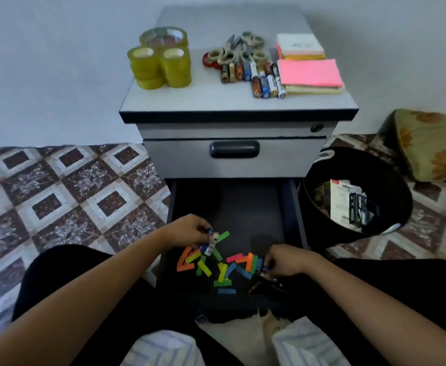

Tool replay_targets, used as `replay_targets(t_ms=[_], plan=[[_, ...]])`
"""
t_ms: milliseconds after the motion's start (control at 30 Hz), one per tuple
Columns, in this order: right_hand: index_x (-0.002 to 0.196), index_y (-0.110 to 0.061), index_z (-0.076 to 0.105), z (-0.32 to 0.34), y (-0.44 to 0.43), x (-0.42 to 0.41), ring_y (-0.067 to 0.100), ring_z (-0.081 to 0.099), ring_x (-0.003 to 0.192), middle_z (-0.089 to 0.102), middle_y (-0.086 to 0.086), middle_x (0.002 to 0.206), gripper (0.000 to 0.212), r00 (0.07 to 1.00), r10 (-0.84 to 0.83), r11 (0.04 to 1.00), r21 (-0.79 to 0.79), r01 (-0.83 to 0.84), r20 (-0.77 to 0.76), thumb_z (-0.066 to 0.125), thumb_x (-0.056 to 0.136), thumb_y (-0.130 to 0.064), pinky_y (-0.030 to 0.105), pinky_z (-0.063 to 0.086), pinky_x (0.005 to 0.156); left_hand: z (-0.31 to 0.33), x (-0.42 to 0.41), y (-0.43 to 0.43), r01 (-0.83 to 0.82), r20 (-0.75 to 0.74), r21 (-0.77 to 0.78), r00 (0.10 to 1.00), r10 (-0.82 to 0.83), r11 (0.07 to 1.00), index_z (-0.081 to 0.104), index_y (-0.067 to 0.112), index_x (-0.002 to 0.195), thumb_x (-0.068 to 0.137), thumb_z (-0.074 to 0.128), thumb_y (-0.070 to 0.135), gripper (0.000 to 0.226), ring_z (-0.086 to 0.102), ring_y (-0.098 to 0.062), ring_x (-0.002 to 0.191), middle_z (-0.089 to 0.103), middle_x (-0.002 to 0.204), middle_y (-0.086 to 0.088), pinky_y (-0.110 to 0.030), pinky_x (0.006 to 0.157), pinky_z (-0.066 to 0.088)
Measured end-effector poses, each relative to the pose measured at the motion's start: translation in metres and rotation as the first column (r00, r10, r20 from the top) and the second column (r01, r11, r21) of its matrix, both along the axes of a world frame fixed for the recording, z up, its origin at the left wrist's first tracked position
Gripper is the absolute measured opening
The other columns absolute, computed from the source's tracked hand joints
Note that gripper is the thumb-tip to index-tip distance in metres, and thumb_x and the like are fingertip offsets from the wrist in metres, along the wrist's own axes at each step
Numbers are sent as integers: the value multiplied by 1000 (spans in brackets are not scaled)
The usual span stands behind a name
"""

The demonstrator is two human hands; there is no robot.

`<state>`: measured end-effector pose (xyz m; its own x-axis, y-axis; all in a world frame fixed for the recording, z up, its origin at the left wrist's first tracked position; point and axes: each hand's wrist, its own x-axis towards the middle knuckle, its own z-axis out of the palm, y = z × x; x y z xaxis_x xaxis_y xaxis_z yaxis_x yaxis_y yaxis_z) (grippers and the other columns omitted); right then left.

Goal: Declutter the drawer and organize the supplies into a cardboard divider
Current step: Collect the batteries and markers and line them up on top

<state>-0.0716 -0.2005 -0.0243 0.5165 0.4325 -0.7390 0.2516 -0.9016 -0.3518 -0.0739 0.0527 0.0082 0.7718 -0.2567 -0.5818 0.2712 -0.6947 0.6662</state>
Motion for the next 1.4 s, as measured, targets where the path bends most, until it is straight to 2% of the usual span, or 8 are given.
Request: replay_targets(t_ms=[133, 400, 633, 833, 900, 1067, 1200, 1400], plan=[[71, -27, 64, 82, -2, 36, 0, 50, 53, 56, -11, 60, 14, 981, -145, 962, 249, 110, 127, 67, 83, -23, 18, 38, 56, 77, 25, -12, -111, 120, -163, 984, 132, 980, 61, 11, 84, 87, 62, 7, 5, 59, -7, 65, 60, 75, -3, -15, 63, 52], [74, -10, 64, 244, 33, 91, 13, 47, 54, 55, 0, 59, 18, 764, -561, 711, 658, 249, 317, 64, 87, -23, 25, 38, 54, 213, 93, -33, -322, 384, -295, 822, 421, 899, 57, 15, 89, 84, 66, 9, 12, 57, -14, 66, 63, 80, -8, -21, 55, 48], [70, -8, 54, 256, 86, 145, 18, 49, 52, 51, 5, 59, 14, 623, -567, 806, 518, 286, 539, 61, 81, -10, 22, 35, 46, 216, 131, -39, -436, 385, -102, 811, 440, 894, 49, 10, 70, 81, 68, 7, 22, 50, -14, 47, 52, 61, -8, -22, 44, 36], [93, -5, 51, 247, 102, 161, 31, 54, 106, 51, 16, 95, 7, 577, -523, 850, 436, 297, 627, 54, 87, -6, 27, 37, 66, 209, 141, -36, -462, 438, -57, 785, 438, 885, 40, 8, 58, 81, 70, 11, 38, 45, -19, 44, 47, 54, -11, -27, 44, 43], [107, -3, 54, 246, 104, 164, 32, 52, 107, 56, 19, 107, 20, 569, -496, 867, 407, 287, 656, 56, 88, -8, 27, 37, 66, 211, 140, -33, -433, 477, -19, 788, 388, 901, 43, 8, 61, 83, 69, 16, 34, 53, -23, 53, 53, 60, -12, -34, 59, 54], [66, -9, 43, 245, 104, 170, 24, 51, 75, 47, 6, 67, 25, 547, -496, 866, 428, 259, 674, 60, 84, -5, 25, 30, 47, 213, 132, -25, -316, 545, 82, 808, 223, 945, 56, 9, 82, 86, 63, 17, 12, 66, -30, 87, 67, 93, -18, -36, 81, 55], [92, -1, 65, 241, 96, 172, 26, 60, 91, 67, 12, 93, 12, 525, -507, 856, 473, 211, 684, 58, 83, -1, 36, 46, 92, 206, 123, -18, -230, 604, 234, 796, 44, 945, 56, 13, 120, 78, 74, 31, 49, 59, -21, 101, 62, 111, -7, -29, 86, 47], [113, -13, 67, 236, 79, 154, 22, 60, 98, 64, 8, 118, 29, 581, -331, 922, 386, 30, 744, 53, 88, -8, 25, 45, 82, 194, 122, -15, -230, 688, 207, 725, 26, 951, 59, 14, 117, 80, 72, 28, 42, 54, -13, 92, 63, 109, -4, -21, 75, 41]])
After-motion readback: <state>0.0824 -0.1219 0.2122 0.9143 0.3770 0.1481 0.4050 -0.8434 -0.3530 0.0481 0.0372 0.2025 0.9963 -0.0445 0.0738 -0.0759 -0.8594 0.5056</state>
